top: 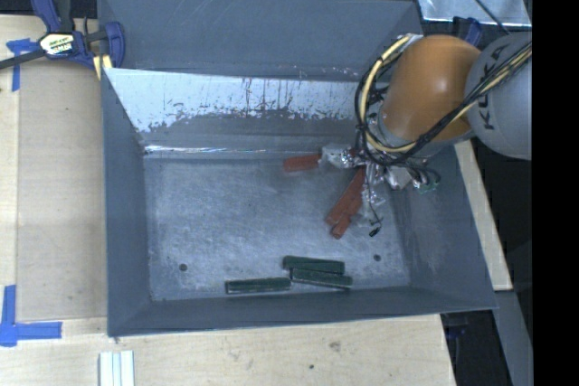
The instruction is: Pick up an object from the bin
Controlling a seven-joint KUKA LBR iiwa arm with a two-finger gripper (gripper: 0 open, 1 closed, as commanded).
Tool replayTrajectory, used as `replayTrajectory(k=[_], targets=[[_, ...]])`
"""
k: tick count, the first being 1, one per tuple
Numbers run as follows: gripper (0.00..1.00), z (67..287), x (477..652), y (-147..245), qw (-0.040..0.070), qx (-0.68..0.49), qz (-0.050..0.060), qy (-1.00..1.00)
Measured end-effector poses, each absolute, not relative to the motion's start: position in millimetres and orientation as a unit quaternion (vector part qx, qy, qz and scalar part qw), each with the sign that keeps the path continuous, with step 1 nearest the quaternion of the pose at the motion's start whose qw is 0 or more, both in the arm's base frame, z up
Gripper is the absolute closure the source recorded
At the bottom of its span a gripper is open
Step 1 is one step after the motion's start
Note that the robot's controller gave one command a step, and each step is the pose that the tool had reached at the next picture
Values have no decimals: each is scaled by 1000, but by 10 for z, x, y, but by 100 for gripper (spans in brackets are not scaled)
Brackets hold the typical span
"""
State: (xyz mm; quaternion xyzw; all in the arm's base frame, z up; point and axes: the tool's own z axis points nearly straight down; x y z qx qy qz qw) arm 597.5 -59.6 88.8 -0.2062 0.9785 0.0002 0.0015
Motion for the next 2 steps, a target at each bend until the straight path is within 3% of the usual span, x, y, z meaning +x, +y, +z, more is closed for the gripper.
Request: replayTrajectory(k=[1, 2], targets=[[100, 888, 5974, -597, 1, -206, 0, 979], [0, 887, 5974, -597, 1, -206, 0, 979]])
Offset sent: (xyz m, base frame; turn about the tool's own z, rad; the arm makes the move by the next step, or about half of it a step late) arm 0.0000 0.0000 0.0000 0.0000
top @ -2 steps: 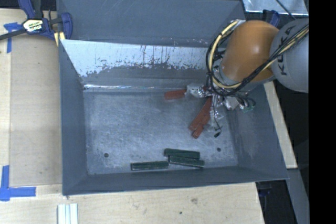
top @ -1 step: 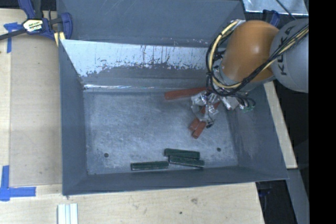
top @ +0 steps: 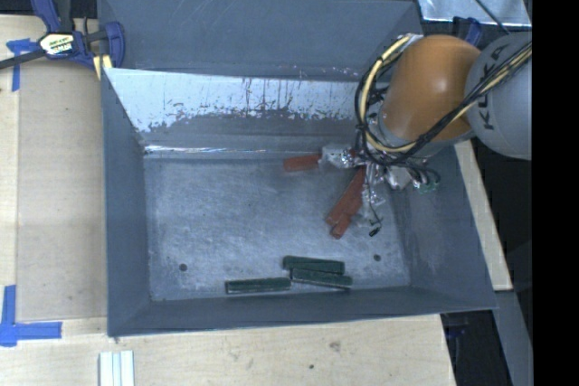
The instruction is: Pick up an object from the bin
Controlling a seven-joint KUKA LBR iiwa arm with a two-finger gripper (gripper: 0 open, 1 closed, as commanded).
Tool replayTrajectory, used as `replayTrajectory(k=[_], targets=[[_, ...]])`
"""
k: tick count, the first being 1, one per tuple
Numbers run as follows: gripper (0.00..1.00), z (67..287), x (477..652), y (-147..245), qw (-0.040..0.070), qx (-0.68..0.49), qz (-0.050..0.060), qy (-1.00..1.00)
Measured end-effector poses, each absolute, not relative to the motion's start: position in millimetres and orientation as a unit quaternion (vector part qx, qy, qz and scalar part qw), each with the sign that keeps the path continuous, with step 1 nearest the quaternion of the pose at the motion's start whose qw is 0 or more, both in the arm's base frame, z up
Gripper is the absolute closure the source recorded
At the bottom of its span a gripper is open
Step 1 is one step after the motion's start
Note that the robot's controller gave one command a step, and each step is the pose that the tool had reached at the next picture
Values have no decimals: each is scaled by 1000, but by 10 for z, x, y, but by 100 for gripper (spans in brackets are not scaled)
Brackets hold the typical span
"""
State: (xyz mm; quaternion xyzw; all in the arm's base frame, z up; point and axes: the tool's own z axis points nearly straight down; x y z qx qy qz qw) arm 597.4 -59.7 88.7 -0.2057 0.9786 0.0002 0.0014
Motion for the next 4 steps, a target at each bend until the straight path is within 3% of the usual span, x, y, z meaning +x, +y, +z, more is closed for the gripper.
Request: replayTrajectory(k=[1, 2, 3, 4], targets=[[100, 887, 5974, -598, 1, -206, 0, 979], [100, 772, 5328, -84, -1, -304, 1, 953], [0, 780, 5343, -101, 1, -304, 0, 953], [0, 1291, 6145, -564, 2, -366, 0, 930]])
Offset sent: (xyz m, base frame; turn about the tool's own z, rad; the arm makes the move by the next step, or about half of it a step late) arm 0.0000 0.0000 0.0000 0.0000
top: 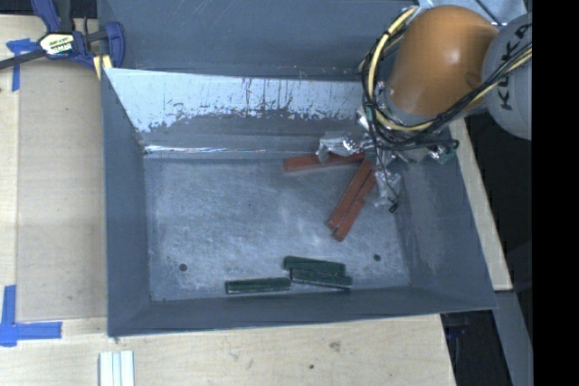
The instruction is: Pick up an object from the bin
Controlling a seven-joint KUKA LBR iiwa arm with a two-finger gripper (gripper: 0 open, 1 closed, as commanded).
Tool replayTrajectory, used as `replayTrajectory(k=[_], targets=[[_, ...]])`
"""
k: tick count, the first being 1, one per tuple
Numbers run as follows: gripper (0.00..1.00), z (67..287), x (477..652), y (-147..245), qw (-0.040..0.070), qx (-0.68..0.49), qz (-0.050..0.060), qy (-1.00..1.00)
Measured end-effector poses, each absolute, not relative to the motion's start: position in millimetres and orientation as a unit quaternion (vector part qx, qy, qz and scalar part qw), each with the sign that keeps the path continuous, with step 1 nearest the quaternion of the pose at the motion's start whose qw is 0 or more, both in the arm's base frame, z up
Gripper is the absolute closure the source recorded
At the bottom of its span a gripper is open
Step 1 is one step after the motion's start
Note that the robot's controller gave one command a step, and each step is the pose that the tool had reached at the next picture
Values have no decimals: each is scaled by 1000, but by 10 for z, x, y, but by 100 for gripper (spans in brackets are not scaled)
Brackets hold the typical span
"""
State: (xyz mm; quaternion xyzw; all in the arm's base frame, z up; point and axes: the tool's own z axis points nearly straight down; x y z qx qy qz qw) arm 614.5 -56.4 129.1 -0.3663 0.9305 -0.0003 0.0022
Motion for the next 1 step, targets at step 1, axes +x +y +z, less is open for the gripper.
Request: replayTrajectory(k=[1], targets=[[0, 681, 6057, -601, -1, -516, 1, 856]])
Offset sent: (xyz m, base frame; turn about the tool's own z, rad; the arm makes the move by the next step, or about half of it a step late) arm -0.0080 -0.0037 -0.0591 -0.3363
